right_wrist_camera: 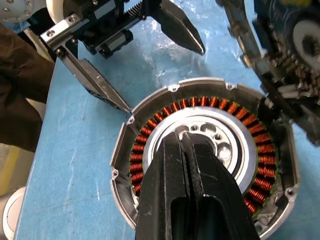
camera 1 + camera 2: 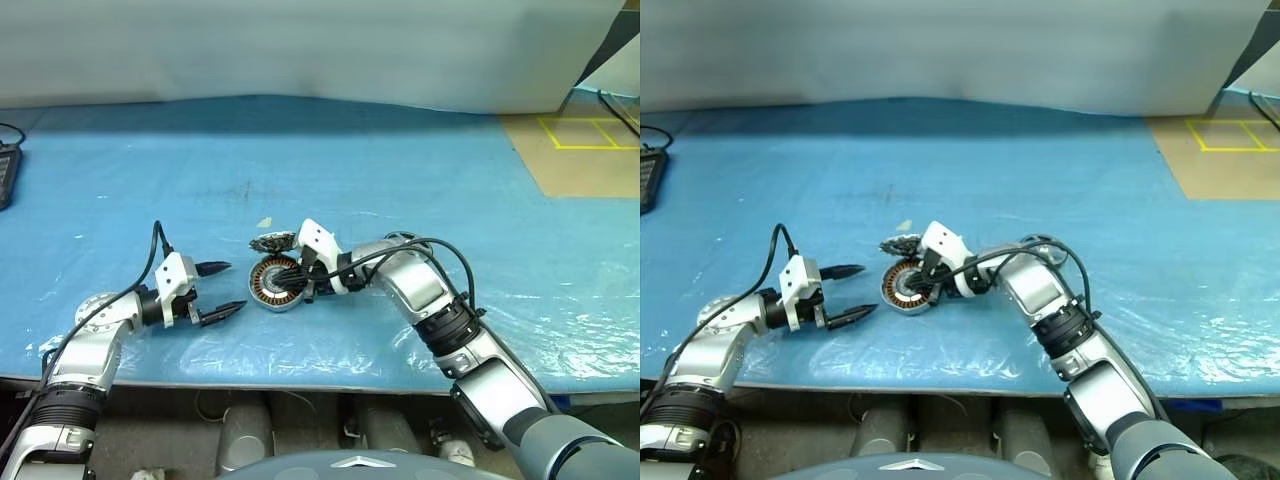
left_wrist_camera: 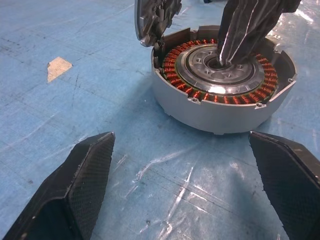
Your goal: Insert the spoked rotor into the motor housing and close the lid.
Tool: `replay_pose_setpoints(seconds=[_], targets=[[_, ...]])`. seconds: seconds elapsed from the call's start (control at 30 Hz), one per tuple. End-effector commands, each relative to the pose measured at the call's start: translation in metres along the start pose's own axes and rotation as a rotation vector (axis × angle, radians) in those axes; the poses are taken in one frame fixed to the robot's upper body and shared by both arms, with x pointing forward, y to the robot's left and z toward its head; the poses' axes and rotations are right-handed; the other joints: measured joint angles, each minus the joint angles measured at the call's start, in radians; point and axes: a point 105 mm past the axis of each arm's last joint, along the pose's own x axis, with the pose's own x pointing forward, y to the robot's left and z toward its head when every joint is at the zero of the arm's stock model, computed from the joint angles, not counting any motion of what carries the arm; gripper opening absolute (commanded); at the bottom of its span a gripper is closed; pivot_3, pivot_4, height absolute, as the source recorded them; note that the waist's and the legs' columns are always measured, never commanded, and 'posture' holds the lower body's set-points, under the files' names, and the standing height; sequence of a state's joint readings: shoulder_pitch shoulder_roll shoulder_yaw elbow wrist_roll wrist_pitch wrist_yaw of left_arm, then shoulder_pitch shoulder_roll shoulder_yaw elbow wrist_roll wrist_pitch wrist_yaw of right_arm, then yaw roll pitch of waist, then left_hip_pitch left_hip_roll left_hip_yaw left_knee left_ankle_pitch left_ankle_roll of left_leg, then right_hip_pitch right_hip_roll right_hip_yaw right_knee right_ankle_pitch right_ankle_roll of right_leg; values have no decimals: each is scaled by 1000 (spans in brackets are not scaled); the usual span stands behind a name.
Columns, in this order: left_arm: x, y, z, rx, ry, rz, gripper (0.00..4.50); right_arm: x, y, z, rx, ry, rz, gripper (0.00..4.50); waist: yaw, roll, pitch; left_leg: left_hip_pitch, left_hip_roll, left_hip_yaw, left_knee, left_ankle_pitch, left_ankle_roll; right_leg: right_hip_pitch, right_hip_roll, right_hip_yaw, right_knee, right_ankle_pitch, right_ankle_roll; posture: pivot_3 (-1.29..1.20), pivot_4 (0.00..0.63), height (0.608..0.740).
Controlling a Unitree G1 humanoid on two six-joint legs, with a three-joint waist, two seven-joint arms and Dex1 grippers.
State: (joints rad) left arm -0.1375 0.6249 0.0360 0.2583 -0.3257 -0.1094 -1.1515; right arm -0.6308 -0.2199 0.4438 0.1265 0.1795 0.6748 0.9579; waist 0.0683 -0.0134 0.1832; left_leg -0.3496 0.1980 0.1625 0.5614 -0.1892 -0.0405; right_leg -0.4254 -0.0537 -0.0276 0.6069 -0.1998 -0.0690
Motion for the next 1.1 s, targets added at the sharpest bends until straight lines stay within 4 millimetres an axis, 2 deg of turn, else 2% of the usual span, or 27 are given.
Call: replay_pose_setpoints(seconds=[0.03,0.3,0.57,0.8,0.93,1.1], targets=[[-4,2,6,32,-6,8,4500,3,-1,-9,13,24,-3,59,0,0,0,0,0,0,0,0,0,0,0,0,0,0,0,0,150,740],[-4,2,6,32,-8,8,4500,0,-3,-11,14,21,-8,59,0,0,0,1,0,0,0,0,0,0,0,0,0,0,0,0,150,740],[-4,2,6,32,-10,11,4500,0,-8,-24,-55,106,-41,59,0,0,0,1,0,0,0,0,0,1,0,0,0,0,0,0,150,740],[-5,2,6,27,-7,10,4500,-4,-17,-30,-189,175,-92,59,0,0,0,2,0,0,0,0,0,2,0,0,0,0,0,0,150,740],[-4,3,6,29,-7,8,4500,-8,-22,-26,-329,195,-124,59,0,0,0,4,0,0,0,0,1,3,0,0,0,0,0,0,150,740],[-3,4,7,31,-8,5,4500,-13,-23,-21,-371,176,-136,59,3,0,-1,4,-1,0,0,0,1,4,-1,0,0,-1,2,0,150,740]])
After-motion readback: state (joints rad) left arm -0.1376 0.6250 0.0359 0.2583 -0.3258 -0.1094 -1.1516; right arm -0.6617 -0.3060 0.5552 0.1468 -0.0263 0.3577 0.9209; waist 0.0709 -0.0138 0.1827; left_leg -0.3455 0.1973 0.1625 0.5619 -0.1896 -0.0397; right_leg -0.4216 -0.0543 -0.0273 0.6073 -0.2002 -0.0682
